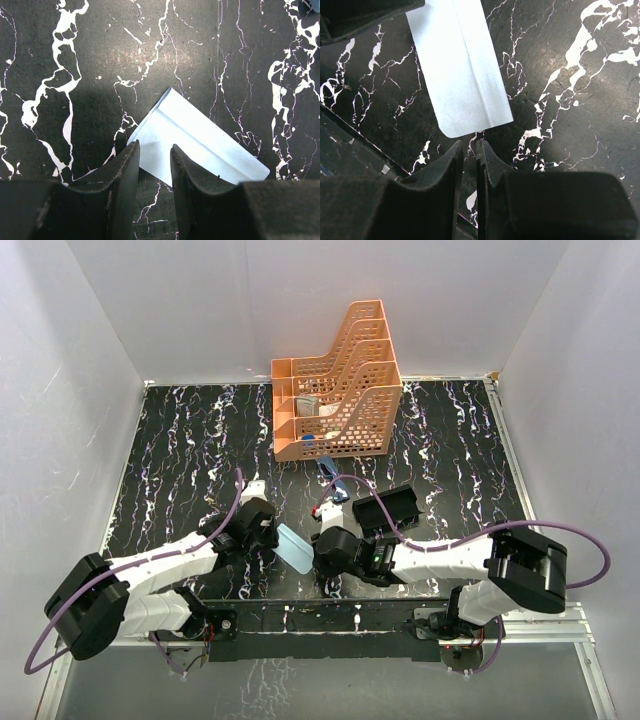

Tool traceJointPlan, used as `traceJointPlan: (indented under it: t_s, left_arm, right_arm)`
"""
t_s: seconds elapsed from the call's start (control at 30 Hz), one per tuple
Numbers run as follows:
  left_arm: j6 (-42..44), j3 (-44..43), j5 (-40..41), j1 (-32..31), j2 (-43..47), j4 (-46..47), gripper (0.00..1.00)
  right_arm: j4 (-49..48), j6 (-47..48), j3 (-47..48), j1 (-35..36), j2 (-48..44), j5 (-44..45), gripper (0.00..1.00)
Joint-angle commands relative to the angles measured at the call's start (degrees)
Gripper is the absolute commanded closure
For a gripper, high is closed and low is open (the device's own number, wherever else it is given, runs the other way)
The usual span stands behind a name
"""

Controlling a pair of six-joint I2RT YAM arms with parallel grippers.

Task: Organize the sunglasses
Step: Adjust the glasses cleaning cloth at the center of the board.

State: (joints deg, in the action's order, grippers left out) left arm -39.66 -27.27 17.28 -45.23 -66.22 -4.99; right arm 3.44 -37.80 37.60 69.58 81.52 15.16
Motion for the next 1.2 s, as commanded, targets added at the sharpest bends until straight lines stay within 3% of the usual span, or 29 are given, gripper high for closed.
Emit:
traceJointPlan:
  t_s: [0.0, 0.43, 1.17]
  left_arm:
    - [0.42, 0.7, -0.84, -0.28, 0.56, -0.14, 0.69]
    - [1.34, -0.44, -1.25, -0.28, -5.21, 1.03, 0.68]
    - [1.7, -1.65, 3.69, -0.25, -2.9, -1.16, 0.66]
  right_arm:
    - [-2.27, -1.48, 0.31, -0.28, 0.88, -0.19, 0.84]
    - [-2.13, -0.91, 1.3, -0.32, 1.91, -1.13, 0.85]
    - [-4.06, -1.33, 0.98, -0.41, 5.07, -1.34, 0.86]
